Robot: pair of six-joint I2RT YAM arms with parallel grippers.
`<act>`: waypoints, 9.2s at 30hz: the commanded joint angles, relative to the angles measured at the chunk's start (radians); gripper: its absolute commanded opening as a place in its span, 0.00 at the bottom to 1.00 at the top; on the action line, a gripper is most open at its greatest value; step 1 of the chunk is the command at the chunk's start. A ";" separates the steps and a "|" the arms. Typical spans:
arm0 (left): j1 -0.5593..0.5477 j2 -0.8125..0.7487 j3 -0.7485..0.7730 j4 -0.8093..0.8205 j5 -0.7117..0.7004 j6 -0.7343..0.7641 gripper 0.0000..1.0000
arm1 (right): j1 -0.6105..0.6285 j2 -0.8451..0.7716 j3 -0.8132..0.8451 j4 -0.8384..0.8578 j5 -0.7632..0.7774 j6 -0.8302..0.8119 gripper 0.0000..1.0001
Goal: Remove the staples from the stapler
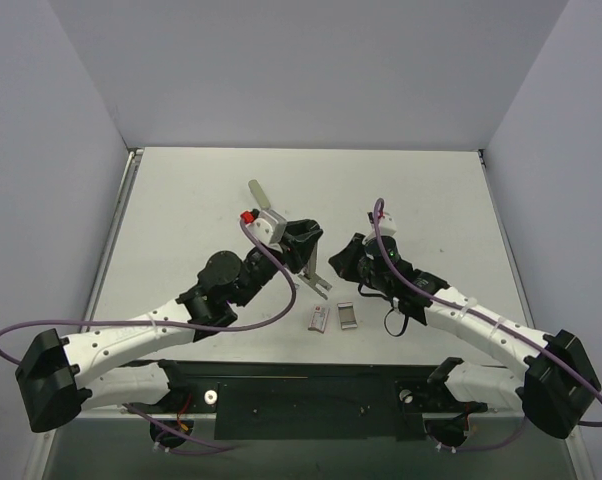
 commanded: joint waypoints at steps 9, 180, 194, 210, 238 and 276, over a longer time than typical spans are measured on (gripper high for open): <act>0.024 0.091 0.129 0.202 -0.003 -0.003 0.00 | -0.028 0.023 -0.007 0.103 -0.077 0.003 0.00; 0.146 -0.439 -0.146 -0.138 0.762 -0.473 0.00 | 0.337 -0.352 0.134 -0.419 -0.379 -0.615 0.00; 0.136 -0.373 -0.161 -0.032 0.951 -0.485 0.00 | 0.339 -0.321 0.201 -0.401 -0.685 -0.692 0.00; 0.097 -0.287 -0.170 -0.029 1.089 -0.436 0.00 | 0.345 -0.060 0.425 -0.344 -0.827 -0.738 0.00; 0.015 -0.377 -0.147 -0.233 0.677 -0.275 0.00 | 0.235 -0.256 0.212 -0.200 -0.636 -0.588 0.00; 0.392 0.645 0.780 -0.574 0.014 -0.146 0.00 | 0.192 -0.698 -0.121 -0.335 0.027 -0.364 0.00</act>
